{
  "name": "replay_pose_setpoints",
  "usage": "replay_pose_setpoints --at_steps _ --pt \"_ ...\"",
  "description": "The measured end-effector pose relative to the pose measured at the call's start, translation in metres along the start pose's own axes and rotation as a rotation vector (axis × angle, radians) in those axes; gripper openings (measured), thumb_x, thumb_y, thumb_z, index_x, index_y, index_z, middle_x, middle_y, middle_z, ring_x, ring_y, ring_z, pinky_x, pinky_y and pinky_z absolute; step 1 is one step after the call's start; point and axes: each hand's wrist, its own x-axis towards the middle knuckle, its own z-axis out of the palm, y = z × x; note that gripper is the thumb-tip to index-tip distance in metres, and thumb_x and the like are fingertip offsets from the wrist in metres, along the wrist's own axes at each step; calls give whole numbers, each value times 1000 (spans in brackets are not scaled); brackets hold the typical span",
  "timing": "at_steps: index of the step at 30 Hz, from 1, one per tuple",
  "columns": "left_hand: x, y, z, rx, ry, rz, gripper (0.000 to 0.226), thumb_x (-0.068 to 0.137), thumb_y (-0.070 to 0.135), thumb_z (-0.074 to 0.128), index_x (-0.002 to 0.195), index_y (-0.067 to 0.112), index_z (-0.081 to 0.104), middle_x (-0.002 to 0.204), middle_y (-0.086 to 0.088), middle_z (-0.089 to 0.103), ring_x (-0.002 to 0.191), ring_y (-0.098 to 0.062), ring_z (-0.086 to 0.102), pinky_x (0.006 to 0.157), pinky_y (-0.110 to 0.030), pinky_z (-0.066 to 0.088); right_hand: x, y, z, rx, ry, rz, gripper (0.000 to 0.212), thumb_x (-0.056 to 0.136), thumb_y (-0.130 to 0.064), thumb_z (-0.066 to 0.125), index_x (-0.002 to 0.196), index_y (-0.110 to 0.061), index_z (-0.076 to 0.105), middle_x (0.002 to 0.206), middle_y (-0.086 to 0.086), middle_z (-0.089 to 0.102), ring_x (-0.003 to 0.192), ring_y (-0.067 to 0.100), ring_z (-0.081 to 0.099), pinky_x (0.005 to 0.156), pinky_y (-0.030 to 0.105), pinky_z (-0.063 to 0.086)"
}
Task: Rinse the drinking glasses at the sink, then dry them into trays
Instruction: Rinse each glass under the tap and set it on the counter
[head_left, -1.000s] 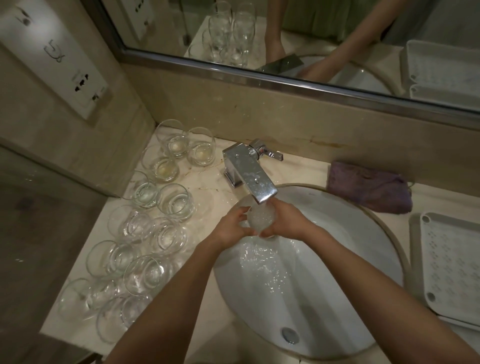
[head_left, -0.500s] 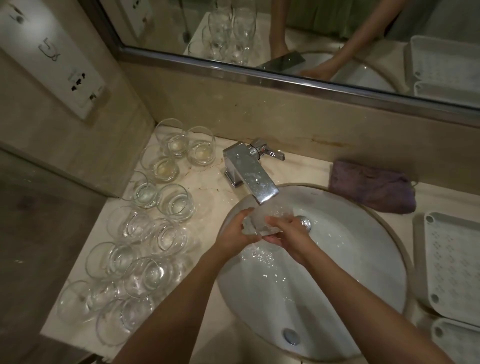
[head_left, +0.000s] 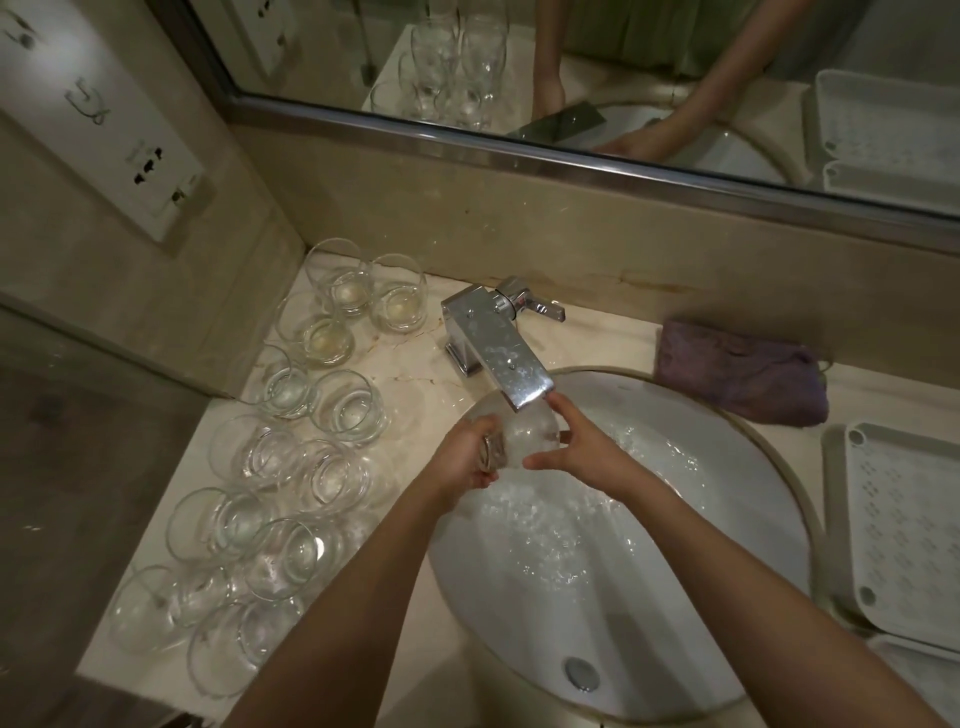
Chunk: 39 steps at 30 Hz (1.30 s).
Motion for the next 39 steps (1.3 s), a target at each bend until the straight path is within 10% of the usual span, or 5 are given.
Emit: replay_pose_setpoints --at_steps 10,18,27,33,39 --pt "-8 -15 -4 -41 -110 111 39 97 15 55 132 22 39 104 -11 60 63 -20 59 61 -29 51 -2 8 2 252 -17 158 49 82 -16 74 126 -24 53 109 10 55 79 20 61 69 28 53" --pt "-5 -3 7 -48 -11 -38 44 100 49 37 112 13 59 81 -12 60 49 -14 47 48 -23 40 -2 11 1 92 -58 52 99 66 -20 85 145 -40 29 141 -4 43 98 17 68 82 31 55" --pt "-7 -14 2 -40 -66 127 17 99 31 49 111 22 57 100 -12 67 85 -24 66 73 -32 51 2 4 3 302 8 152 65 78 -17 78 134 -22 45 125 28 53 77 24 67 69 30 57" --pt "0 -15 7 102 155 173 64 68 63 69 109 15 63 97 -8 71 85 -21 69 74 -33 51 3 -14 1 -261 41 52 83 75 -25 82 145 -15 37 133 -6 44 123 13 46 91 19 36" --pt "-3 -7 8 240 62 319 16 80 29 76 87 34 63 87 8 68 80 -7 64 84 -31 52 7 -25 13 -406 -86 -18 45 72 -17 82 111 -21 58 105 -4 60 92 11 57 72 18 42"
